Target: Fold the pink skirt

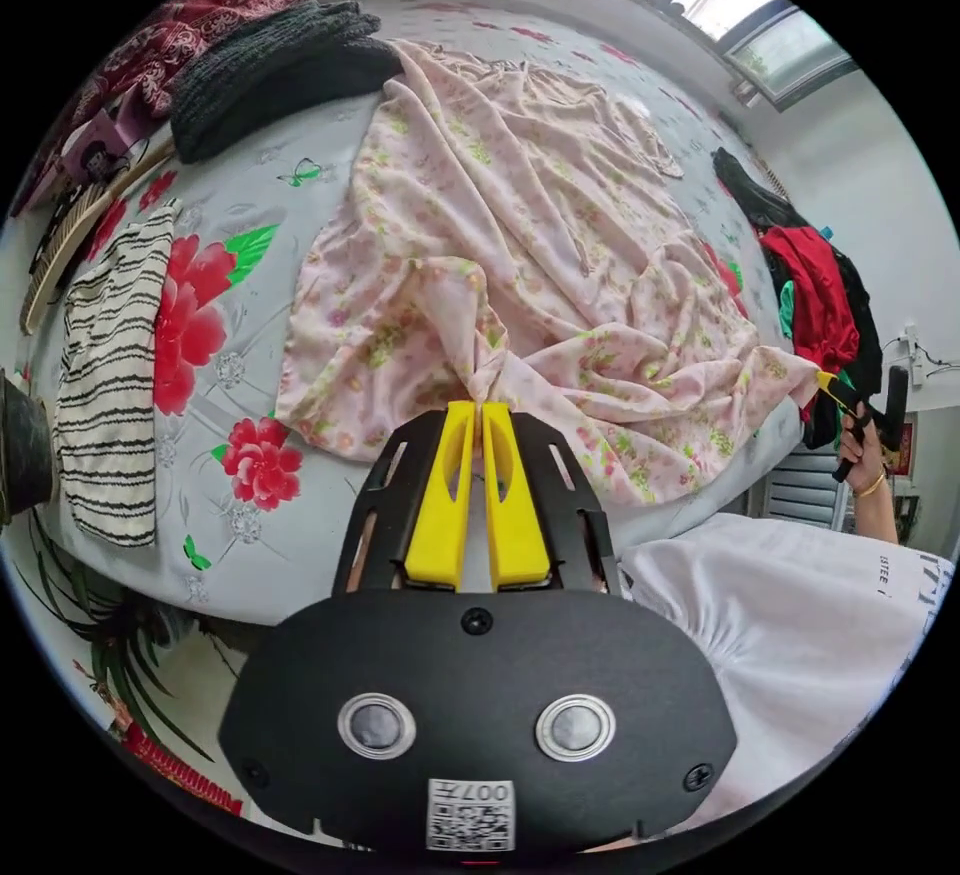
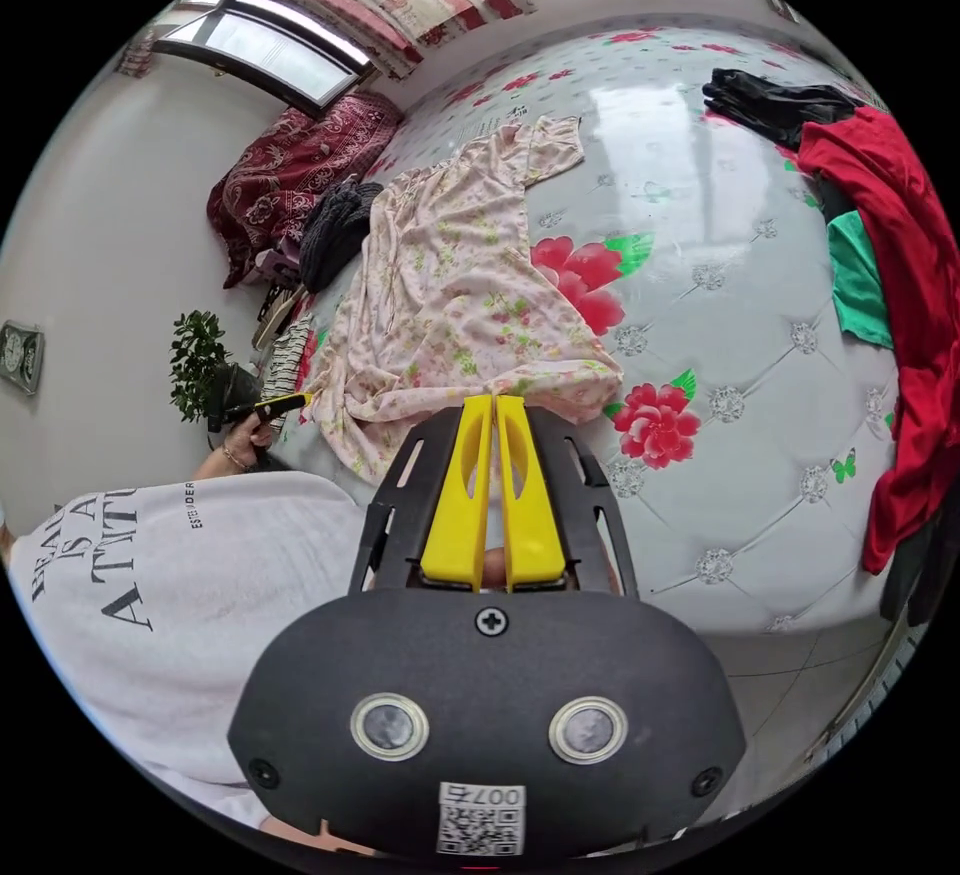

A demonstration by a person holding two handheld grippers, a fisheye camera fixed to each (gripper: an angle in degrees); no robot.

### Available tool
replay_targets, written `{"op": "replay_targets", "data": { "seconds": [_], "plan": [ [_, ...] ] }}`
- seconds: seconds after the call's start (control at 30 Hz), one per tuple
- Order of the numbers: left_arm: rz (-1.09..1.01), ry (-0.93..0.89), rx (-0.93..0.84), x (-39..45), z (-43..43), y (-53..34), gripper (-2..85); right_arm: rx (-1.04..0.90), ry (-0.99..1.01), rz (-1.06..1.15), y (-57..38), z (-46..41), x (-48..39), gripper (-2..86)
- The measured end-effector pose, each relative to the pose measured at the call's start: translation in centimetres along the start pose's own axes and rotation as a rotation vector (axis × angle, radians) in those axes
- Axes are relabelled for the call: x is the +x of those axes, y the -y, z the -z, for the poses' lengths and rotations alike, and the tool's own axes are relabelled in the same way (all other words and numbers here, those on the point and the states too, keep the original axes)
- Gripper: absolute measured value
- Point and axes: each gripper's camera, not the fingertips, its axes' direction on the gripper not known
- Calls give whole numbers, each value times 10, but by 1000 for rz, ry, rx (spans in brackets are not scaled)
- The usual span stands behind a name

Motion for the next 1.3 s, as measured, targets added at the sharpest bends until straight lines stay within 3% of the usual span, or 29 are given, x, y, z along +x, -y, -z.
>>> {"op": "replay_targets", "data": {
  "seconds": [0.23,0.37,0.5,0.63,0.73,0.87,0.93,1.0,1.1,1.3],
  "plan": [
    [238,-159,45,-66,69,-106,-10,-86,75,-38,-39,52,59,-3],
    [362,-370,74,-79,83,-186,-10,-225,153,-44,-69,72,85,-3],
    [497,-408,25,-89,68,-238,-9,-417,183,-68,-87,53,111,-3],
    [564,-421,-2,-108,41,-234,-10,-504,221,-143,-75,9,137,-3],
    [538,-450,19,-132,17,-176,-10,-486,242,-193,-28,-35,148,-3],
    [461,-554,127,-152,22,-9,-10,-225,318,-235,121,-45,124,-3],
    [365,-660,262,-139,78,71,-10,-21,328,-146,201,9,82,-3],
    [155,-682,496,-99,199,141,-10,299,267,82,270,138,6,-3],
    [-47,-547,753,-46,346,160,-10,718,211,237,269,299,-68,-3],
    [-214,-542,1064,8,481,79,-10,1036,207,453,169,453,-147,-3]
  ]
}}
